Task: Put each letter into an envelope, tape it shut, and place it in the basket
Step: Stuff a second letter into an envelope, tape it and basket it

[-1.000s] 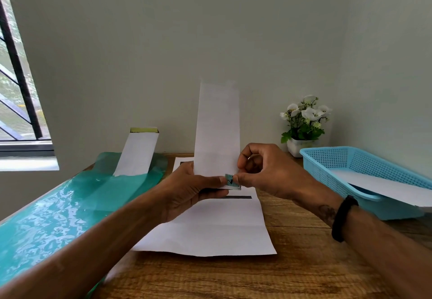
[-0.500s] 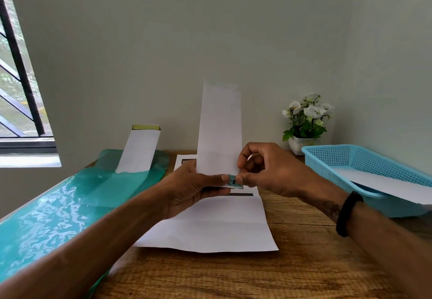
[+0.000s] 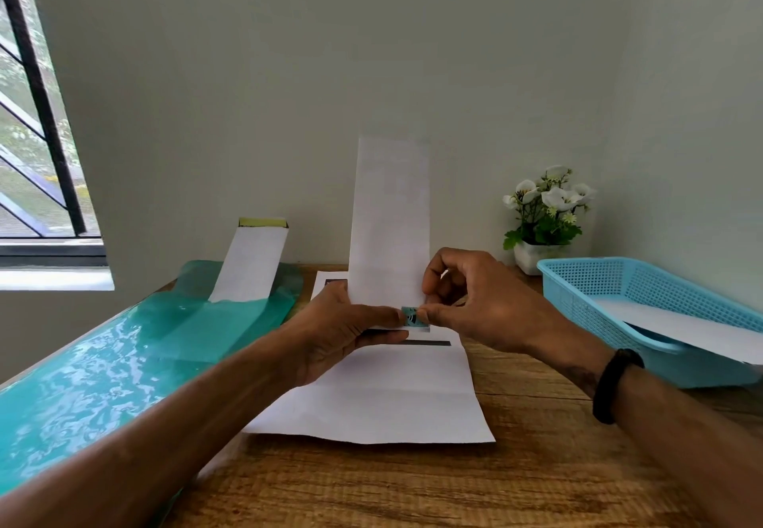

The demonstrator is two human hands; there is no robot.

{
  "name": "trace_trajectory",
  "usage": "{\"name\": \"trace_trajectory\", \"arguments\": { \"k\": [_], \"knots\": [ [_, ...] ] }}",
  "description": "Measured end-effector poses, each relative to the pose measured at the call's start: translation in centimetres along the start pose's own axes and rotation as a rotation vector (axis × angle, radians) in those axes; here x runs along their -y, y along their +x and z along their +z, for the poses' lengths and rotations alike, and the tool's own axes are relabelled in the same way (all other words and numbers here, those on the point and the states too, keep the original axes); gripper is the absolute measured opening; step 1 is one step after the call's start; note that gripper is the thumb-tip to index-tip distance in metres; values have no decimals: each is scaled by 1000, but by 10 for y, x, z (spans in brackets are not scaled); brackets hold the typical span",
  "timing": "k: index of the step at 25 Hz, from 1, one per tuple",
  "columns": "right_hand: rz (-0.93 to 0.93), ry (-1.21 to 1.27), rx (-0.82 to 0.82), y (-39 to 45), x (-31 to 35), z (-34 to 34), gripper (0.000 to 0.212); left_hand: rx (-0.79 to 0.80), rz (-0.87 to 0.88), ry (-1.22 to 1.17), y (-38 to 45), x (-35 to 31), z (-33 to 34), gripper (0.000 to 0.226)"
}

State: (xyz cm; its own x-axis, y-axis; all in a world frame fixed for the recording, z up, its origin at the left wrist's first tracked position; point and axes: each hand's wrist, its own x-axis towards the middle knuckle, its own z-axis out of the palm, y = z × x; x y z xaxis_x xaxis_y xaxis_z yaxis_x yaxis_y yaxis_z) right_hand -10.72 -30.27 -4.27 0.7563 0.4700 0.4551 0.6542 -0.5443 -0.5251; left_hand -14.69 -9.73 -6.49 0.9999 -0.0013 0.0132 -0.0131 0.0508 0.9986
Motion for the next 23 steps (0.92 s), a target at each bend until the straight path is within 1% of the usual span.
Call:
{"name": "trace_trajectory", "arguments": {
  "k": [4,8,12,17,18,21,23],
  "knots": [
    [59,32,-23,0,0,1,29,-16,3,6,1,1,0,46],
    [117,133,-10,0,3,-2,31,-17,33,3,1,0,0,46],
    [150,131,-24,-1,5,-1,32,-11,34,20,1,1,1,48],
    [256,198,-26,0,3,-1,41,5,31,27,1,0,-1,48],
    [274,241,-24,1,1,-1,43,10,31,11,2,0,-2,49],
    [302,524,-8,2,-2,-1,49,49,52,-34,1,-3,-4,51],
    [280,589,-2,2,-6,-1,48,45,88,-14,-1,-3,-4,59]
  ]
}}
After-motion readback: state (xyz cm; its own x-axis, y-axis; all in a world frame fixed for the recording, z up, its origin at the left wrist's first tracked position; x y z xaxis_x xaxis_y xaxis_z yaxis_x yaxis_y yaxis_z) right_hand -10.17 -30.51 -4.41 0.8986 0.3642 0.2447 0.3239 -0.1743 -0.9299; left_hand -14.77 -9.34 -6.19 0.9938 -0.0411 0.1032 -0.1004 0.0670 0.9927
